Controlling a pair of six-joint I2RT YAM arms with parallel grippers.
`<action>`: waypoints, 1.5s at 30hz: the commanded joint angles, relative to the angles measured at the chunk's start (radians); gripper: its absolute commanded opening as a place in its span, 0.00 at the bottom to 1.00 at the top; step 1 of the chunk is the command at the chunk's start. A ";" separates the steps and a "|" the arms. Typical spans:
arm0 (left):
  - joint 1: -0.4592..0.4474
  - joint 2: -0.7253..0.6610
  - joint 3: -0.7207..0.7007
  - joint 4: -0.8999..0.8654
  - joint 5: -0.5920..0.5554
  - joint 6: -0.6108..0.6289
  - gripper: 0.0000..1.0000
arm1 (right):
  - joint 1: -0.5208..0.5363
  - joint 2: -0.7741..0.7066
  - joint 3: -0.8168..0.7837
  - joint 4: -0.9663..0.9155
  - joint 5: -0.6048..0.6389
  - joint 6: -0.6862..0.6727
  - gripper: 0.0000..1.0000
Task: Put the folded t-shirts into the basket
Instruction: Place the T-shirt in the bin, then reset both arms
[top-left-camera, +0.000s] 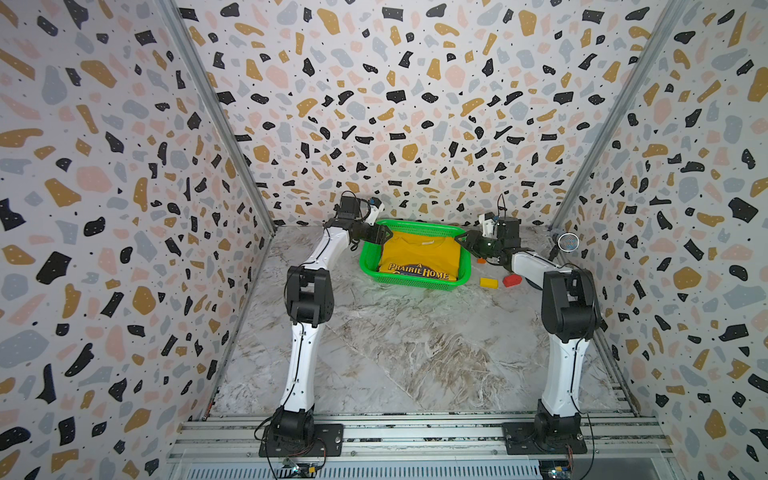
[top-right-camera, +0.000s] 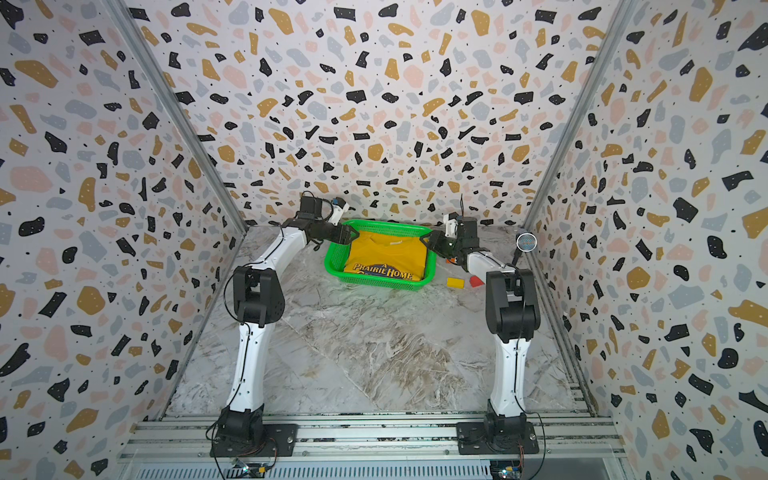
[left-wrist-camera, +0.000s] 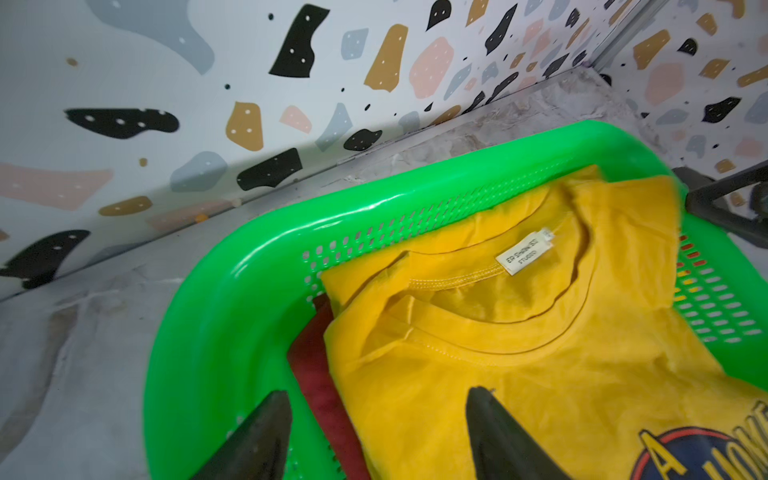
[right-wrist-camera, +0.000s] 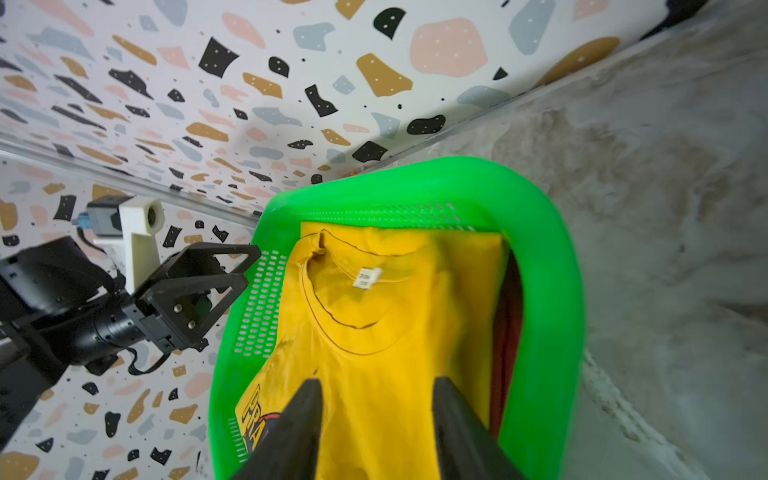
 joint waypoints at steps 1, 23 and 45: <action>0.006 -0.044 -0.004 0.047 -0.023 -0.016 0.79 | -0.007 -0.022 0.032 -0.017 0.038 -0.013 0.63; 0.014 -0.618 -0.494 -0.099 -0.166 0.105 1.00 | -0.005 -0.515 -0.075 -0.659 0.417 -0.329 0.84; 0.092 -1.237 -1.769 0.797 -0.598 -0.009 1.00 | 0.015 -1.066 -1.178 0.306 0.852 -0.787 1.00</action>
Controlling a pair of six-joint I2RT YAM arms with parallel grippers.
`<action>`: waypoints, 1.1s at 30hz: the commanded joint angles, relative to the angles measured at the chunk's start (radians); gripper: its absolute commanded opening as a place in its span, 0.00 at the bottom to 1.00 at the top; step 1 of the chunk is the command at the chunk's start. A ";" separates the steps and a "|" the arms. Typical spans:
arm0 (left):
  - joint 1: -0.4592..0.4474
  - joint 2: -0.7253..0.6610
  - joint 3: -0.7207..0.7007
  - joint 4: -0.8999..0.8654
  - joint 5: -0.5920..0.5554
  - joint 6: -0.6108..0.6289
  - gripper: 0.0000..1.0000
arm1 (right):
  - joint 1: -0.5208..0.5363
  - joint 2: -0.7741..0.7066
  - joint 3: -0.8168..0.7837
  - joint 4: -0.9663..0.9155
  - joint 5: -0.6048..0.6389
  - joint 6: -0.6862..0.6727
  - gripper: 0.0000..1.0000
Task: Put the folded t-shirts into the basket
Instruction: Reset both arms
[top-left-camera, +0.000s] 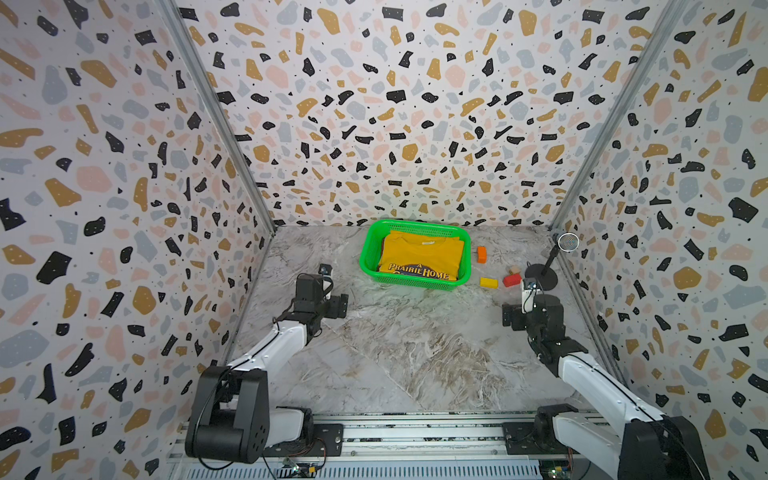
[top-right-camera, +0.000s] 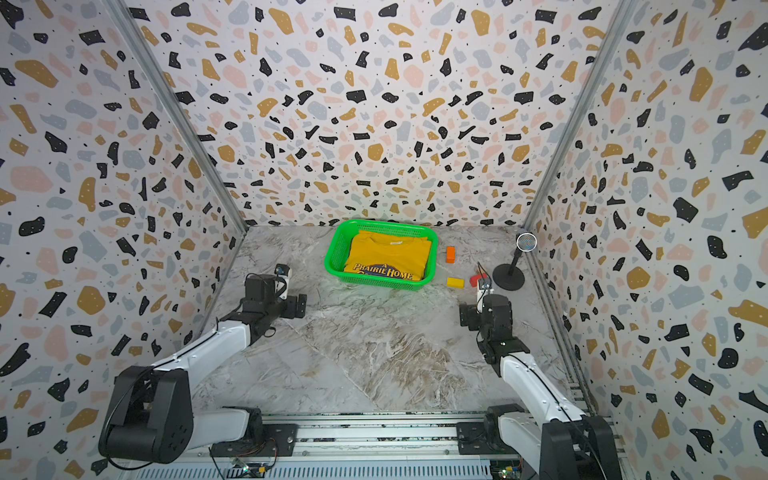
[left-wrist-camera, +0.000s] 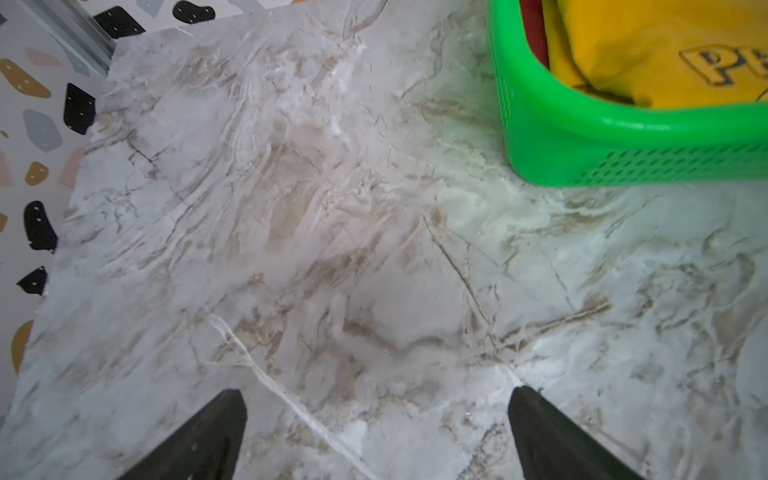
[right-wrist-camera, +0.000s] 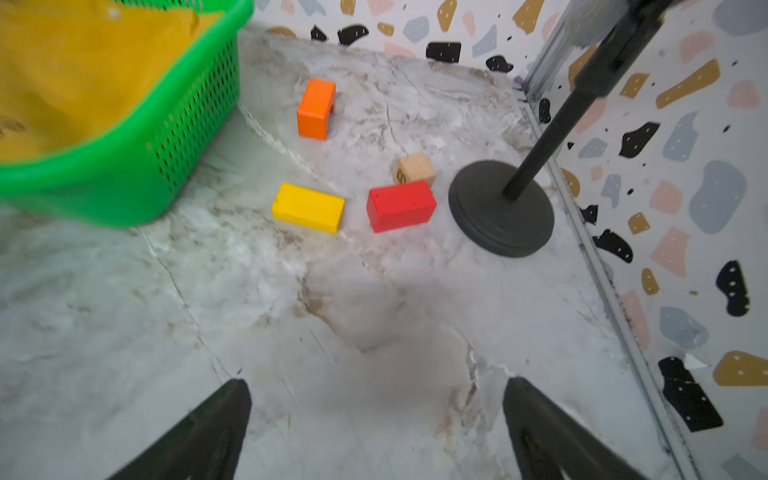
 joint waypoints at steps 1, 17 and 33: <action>0.014 -0.022 -0.083 0.293 -0.012 0.013 1.00 | -0.002 0.072 -0.014 0.308 0.016 -0.085 1.00; 0.017 0.122 -0.308 0.794 0.065 0.017 1.00 | -0.118 0.469 -0.097 0.802 -0.051 0.021 1.00; 0.018 0.120 -0.292 0.768 0.036 -0.005 1.00 | -0.119 0.468 -0.018 0.641 -0.102 0.003 1.00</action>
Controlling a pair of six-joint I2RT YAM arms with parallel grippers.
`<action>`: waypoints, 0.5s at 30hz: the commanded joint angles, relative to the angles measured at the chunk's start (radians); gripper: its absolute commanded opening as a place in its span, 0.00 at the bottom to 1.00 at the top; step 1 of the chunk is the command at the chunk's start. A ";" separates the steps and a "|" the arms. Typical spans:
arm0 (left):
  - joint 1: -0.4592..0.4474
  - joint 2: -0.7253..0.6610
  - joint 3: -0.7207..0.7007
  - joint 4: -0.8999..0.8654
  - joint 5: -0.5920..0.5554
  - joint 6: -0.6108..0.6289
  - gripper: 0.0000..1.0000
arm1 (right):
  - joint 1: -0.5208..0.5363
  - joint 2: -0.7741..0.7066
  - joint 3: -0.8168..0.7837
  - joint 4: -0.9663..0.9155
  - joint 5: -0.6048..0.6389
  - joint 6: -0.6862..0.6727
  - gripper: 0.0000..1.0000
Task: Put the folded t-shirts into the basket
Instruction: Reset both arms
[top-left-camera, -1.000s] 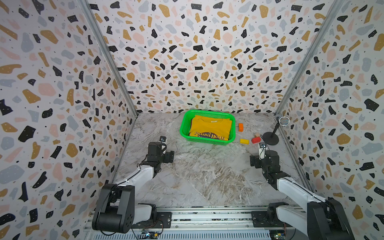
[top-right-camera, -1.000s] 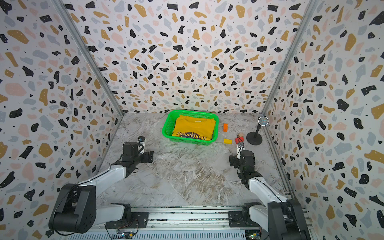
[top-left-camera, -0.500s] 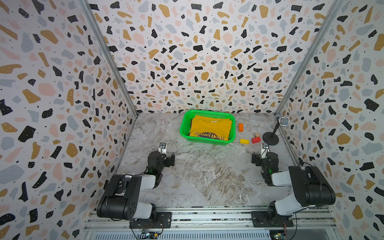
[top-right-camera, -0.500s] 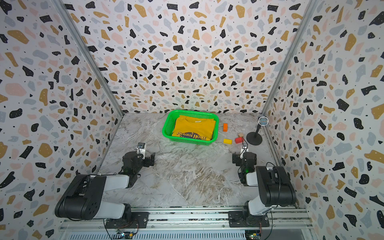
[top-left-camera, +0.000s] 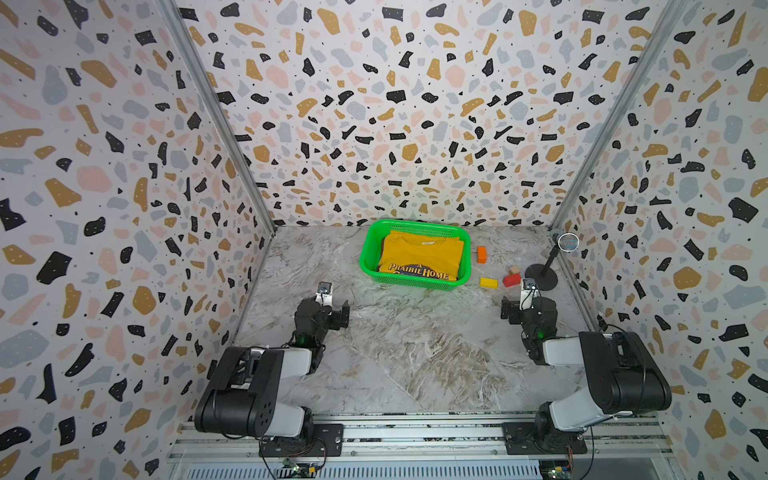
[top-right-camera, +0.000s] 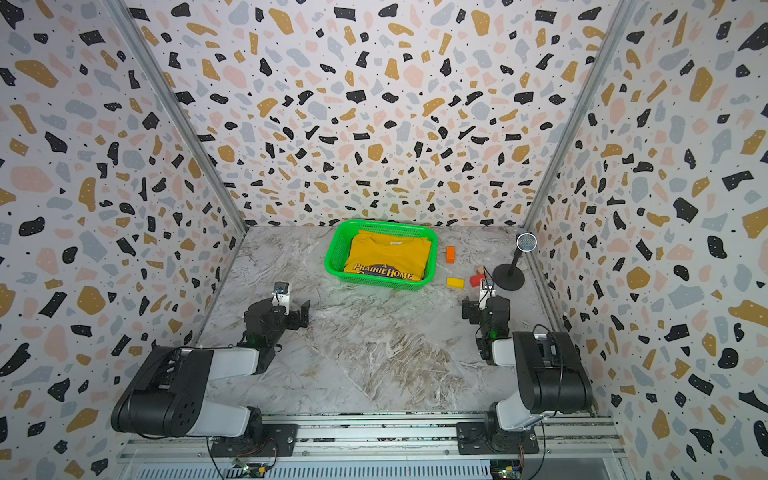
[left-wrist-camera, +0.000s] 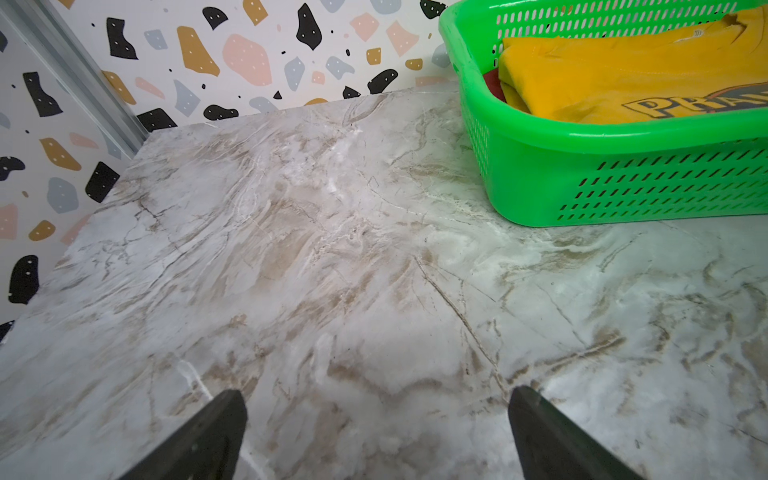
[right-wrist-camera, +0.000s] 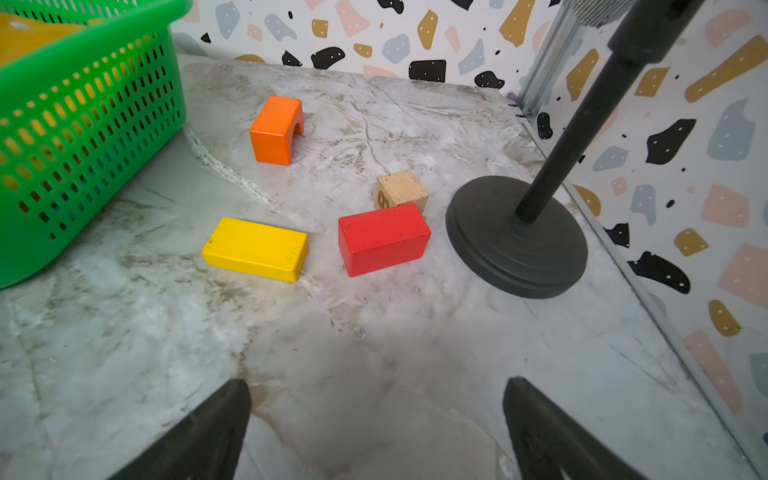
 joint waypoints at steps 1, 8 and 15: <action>0.004 -0.008 0.023 0.023 -0.009 -0.011 1.00 | 0.000 -0.007 0.018 0.001 -0.011 0.002 1.00; 0.005 -0.010 0.023 0.021 -0.009 -0.011 1.00 | 0.000 -0.010 0.019 -0.006 -0.010 0.001 1.00; 0.007 -0.004 0.017 0.042 -0.007 -0.014 1.00 | 0.000 -0.011 0.019 -0.011 -0.009 0.001 1.00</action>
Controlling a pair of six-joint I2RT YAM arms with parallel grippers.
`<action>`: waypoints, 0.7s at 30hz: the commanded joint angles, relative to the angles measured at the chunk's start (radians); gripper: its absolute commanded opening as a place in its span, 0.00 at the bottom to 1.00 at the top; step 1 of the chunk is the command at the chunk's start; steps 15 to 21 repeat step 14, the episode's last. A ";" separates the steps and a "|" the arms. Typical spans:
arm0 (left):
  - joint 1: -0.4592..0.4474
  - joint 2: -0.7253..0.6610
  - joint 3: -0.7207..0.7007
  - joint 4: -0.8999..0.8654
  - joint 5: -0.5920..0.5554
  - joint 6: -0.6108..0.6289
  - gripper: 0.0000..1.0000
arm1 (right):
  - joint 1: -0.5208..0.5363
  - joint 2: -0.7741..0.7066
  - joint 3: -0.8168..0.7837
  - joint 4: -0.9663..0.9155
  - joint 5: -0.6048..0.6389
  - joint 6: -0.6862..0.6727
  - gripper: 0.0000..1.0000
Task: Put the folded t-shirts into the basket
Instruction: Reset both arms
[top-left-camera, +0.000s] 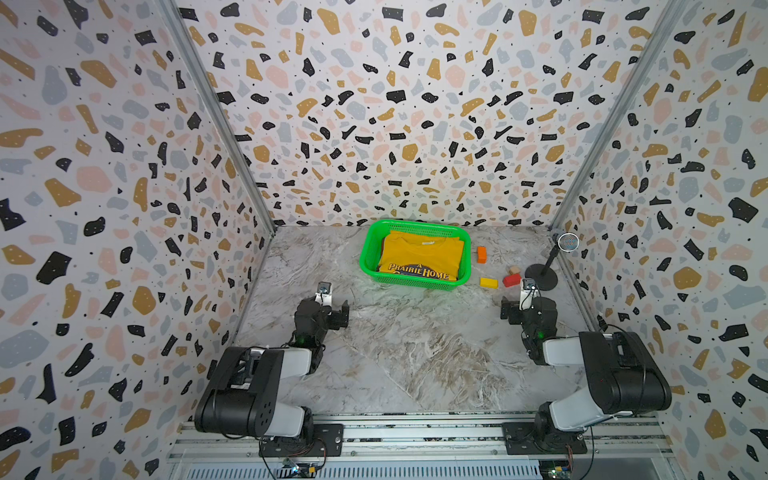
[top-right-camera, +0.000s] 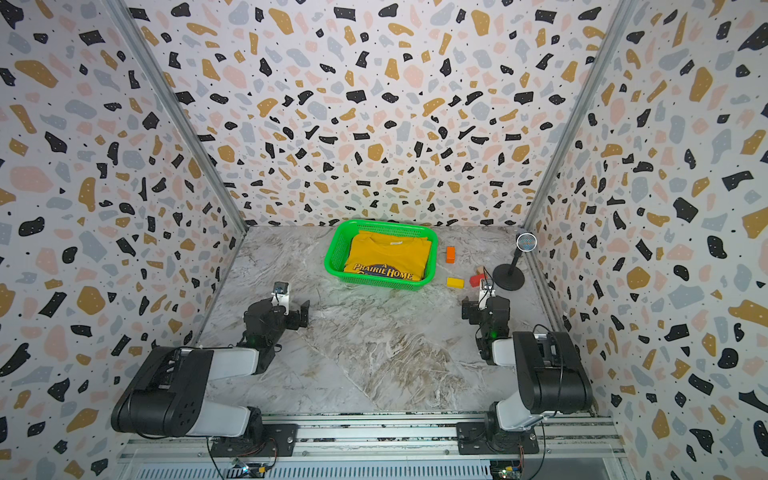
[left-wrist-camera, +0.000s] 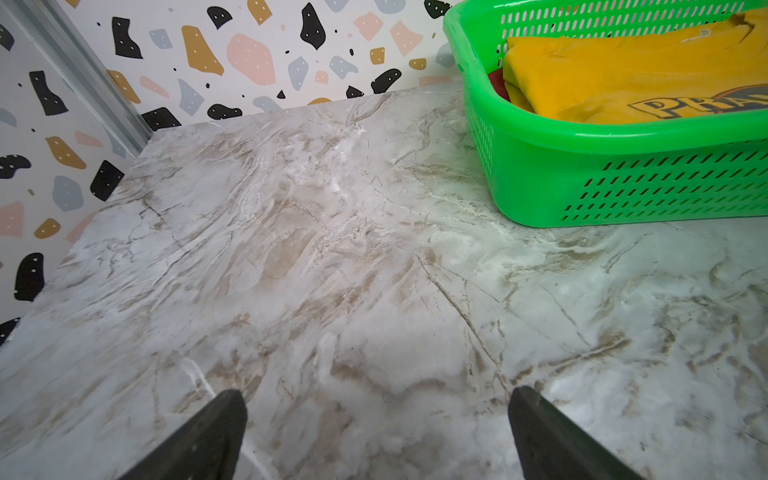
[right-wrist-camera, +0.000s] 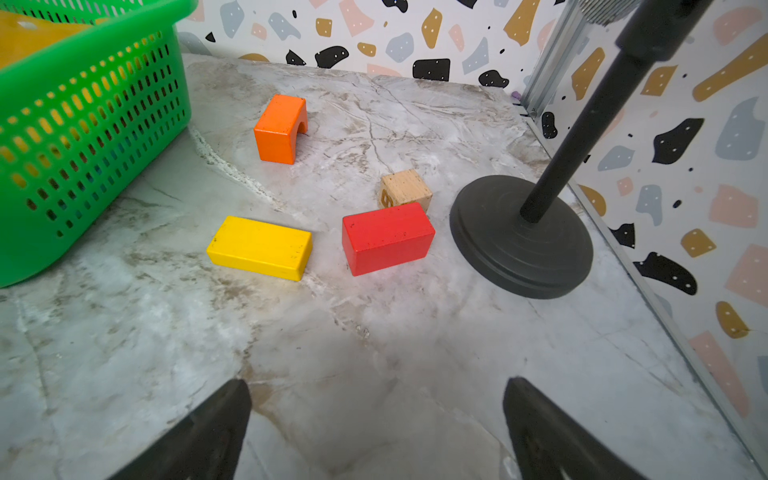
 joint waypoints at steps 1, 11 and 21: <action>0.006 -0.003 0.017 0.042 -0.001 -0.010 1.00 | 0.000 -0.011 0.020 -0.012 -0.002 0.001 1.00; 0.006 -0.005 0.025 0.016 -0.001 -0.009 1.00 | 0.000 -0.011 0.019 -0.010 -0.002 0.001 1.00; 0.006 -0.007 0.018 0.030 -0.004 -0.010 1.00 | 0.000 -0.011 0.019 -0.010 -0.003 0.001 1.00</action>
